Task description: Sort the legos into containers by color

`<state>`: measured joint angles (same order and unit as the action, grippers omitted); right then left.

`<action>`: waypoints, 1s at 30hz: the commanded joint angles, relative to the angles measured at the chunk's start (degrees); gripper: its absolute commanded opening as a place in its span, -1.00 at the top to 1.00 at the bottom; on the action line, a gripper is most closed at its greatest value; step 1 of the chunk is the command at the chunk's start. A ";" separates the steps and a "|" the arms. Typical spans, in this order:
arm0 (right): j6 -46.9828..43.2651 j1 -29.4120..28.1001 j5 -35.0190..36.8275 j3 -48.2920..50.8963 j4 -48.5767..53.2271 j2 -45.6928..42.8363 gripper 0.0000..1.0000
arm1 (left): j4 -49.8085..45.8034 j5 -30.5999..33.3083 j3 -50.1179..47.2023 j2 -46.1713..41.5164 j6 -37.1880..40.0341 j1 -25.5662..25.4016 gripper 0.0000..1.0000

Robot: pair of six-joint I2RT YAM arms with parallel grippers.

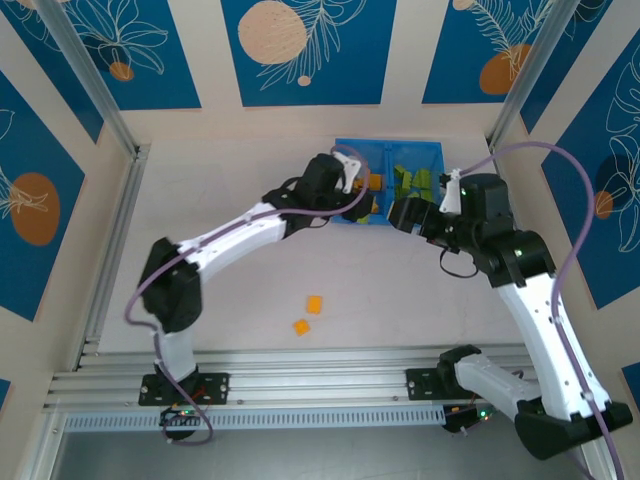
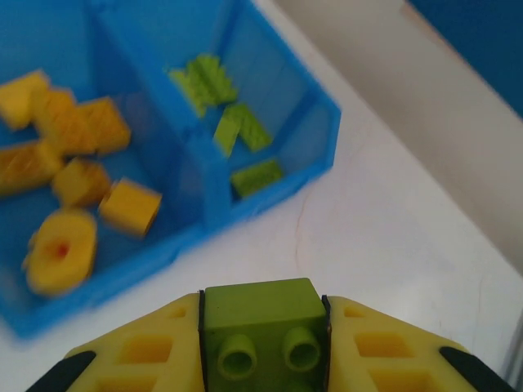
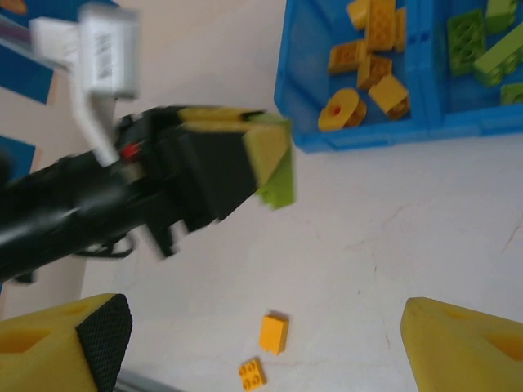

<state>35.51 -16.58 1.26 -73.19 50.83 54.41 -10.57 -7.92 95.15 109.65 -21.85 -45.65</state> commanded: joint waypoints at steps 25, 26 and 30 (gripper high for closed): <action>3.78 0.90 5.77 5.69 5.03 -8.71 -0.75 | 10.70 9.42 64.34 45.81 5.89 -0.84 -0.34; 3.87 0.89 5.86 5.86 5.07 -8.71 -0.75 | 8.81 8.18 63.65 43.69 6.46 -0.79 -0.34; 4.14 0.86 6.30 6.91 5.43 -9.00 -0.75 | 4.06 3.55 53.85 31.65 12.02 -0.67 -0.34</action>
<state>38.59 -15.92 6.72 -67.29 55.40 46.28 -4.54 -0.32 152.46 153.73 -14.63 -46.04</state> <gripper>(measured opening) 0.877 0.671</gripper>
